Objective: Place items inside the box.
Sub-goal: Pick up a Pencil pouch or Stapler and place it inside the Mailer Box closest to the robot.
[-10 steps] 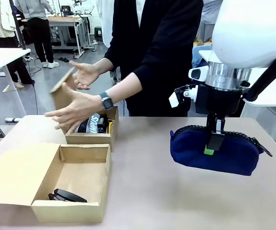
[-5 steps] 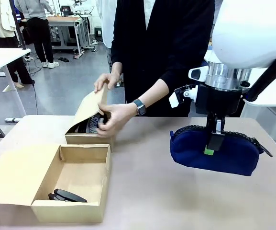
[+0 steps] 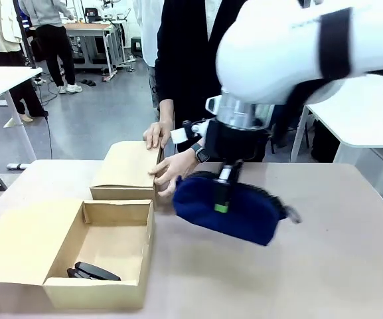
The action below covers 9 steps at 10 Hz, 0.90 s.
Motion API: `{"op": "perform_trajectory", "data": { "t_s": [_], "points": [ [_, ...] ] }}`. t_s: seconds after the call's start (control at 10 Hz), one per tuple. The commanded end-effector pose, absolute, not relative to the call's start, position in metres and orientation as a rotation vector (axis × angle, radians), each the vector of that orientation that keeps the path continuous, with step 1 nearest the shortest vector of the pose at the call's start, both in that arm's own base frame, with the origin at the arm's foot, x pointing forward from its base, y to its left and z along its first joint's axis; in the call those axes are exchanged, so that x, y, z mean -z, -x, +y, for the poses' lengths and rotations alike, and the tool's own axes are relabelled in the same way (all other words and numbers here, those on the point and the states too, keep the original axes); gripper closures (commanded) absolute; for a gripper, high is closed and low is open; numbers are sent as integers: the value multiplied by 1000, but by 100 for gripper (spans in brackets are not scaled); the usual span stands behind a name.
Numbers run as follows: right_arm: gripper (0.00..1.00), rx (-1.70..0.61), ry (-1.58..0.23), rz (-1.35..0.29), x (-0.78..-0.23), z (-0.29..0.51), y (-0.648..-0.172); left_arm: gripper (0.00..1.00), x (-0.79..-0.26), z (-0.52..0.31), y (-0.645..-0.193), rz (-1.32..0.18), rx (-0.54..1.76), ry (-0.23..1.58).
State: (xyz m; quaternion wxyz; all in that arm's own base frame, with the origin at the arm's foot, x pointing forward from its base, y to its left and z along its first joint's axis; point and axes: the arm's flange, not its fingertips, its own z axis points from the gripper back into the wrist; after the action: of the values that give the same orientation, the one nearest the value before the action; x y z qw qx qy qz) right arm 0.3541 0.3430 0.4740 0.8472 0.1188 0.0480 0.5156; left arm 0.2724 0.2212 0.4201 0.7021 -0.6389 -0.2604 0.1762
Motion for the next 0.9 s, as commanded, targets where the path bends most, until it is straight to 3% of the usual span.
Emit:
{"op": "perform_trajectory", "data": {
  "t_s": [0.0, 0.2, 0.4, 0.8],
  "points": [
    [93, -1010, -280, 133, -479, 318, -361, 0, -421, 220, -270, -593, -376, 1426],
    [93, -940, -329, 166, -502, 237, -351, 0, -421, 220, -270, -593, -376, 1426],
    [93, -628, -471, 35, -516, 133, -320, 0, -421, 220, -270, -593, -376, 1426],
    [93, -594, -545, 22, -496, 115, -315, 0, -421, 220, -270, -593, -376, 1426]
  ]
}}
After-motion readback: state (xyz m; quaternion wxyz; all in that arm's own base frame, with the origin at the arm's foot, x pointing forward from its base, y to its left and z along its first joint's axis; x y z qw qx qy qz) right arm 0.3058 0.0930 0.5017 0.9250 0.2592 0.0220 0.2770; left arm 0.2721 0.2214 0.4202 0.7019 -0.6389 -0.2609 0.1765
